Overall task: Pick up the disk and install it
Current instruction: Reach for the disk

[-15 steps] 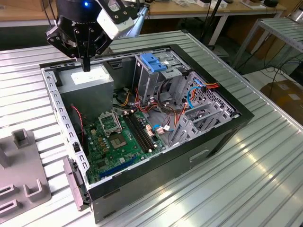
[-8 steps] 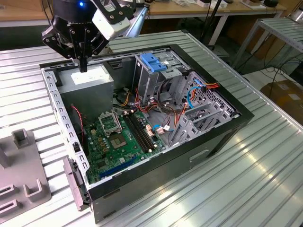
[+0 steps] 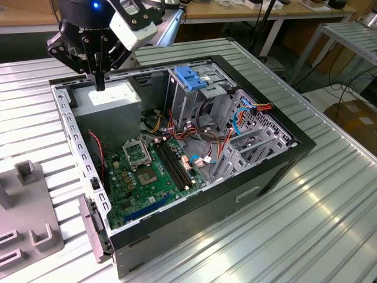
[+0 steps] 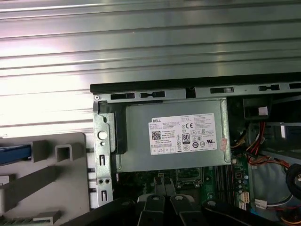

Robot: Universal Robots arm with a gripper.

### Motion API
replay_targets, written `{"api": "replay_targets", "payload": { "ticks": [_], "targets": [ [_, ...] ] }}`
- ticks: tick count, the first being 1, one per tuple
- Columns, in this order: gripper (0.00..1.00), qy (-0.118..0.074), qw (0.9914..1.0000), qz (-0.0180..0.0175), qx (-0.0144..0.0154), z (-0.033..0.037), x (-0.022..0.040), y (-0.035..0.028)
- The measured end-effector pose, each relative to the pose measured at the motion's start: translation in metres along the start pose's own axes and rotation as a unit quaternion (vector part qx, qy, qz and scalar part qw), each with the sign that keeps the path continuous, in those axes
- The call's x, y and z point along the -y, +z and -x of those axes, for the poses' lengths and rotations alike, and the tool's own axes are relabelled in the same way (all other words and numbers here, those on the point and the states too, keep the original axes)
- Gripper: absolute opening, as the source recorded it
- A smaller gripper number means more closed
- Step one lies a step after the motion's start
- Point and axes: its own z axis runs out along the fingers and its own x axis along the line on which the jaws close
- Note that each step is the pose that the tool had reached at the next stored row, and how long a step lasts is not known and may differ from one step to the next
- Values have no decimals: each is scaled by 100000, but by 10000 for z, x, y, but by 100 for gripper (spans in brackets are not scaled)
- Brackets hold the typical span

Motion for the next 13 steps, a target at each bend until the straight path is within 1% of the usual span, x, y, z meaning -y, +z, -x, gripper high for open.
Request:
{"api": "replay_targets", "payload": {
  "ticks": [8,13],
  "targets": [
    [10,-4,100000,-1,2,-110,8,-3],
    [10,-1,100000,0,1,-162,12,-4]
  ]
}}
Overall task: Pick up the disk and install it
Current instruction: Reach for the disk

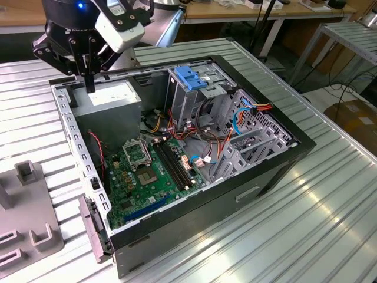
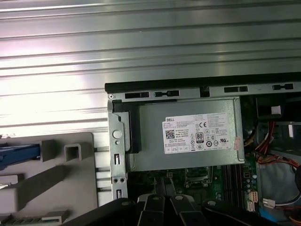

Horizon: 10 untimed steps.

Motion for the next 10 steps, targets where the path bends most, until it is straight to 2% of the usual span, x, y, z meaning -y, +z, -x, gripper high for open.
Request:
{"api": "replay_targets", "payload": {
  "ticks": [10],
  "targets": [
    [10,-4,100000,0,-1,-118,9,-3]
  ]
}}
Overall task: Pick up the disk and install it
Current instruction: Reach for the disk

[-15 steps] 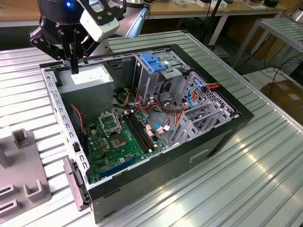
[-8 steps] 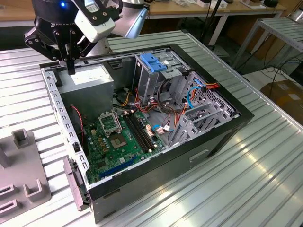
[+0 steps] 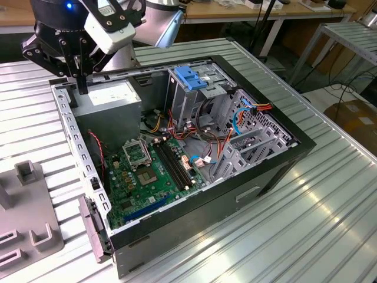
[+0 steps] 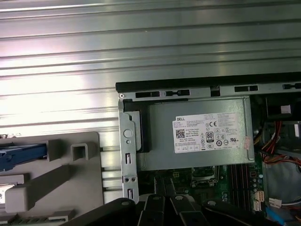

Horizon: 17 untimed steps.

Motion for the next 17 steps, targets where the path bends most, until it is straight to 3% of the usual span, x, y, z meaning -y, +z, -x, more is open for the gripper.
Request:
{"api": "replay_targets", "payload": {
  "ticks": [17],
  "targets": [
    [10,4,100000,1,2,-235,18,-5]
  ]
}}
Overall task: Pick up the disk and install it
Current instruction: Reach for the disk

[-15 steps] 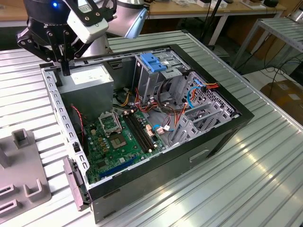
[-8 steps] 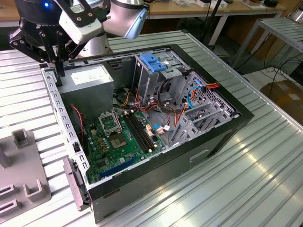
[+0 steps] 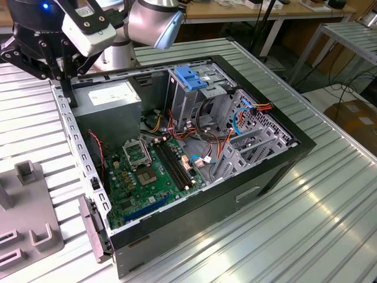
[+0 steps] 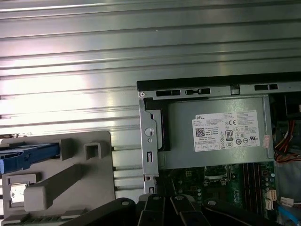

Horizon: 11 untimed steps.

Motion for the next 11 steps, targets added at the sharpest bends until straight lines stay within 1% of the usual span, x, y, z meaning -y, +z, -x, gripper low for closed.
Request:
{"api": "replay_targets", "payload": {
  "ticks": [6,11],
  "targets": [
    [10,-1,100000,0,1,-67,5,-2],
    [10,-3,100000,-4,-2,-137,11,-4]
  ]
}}
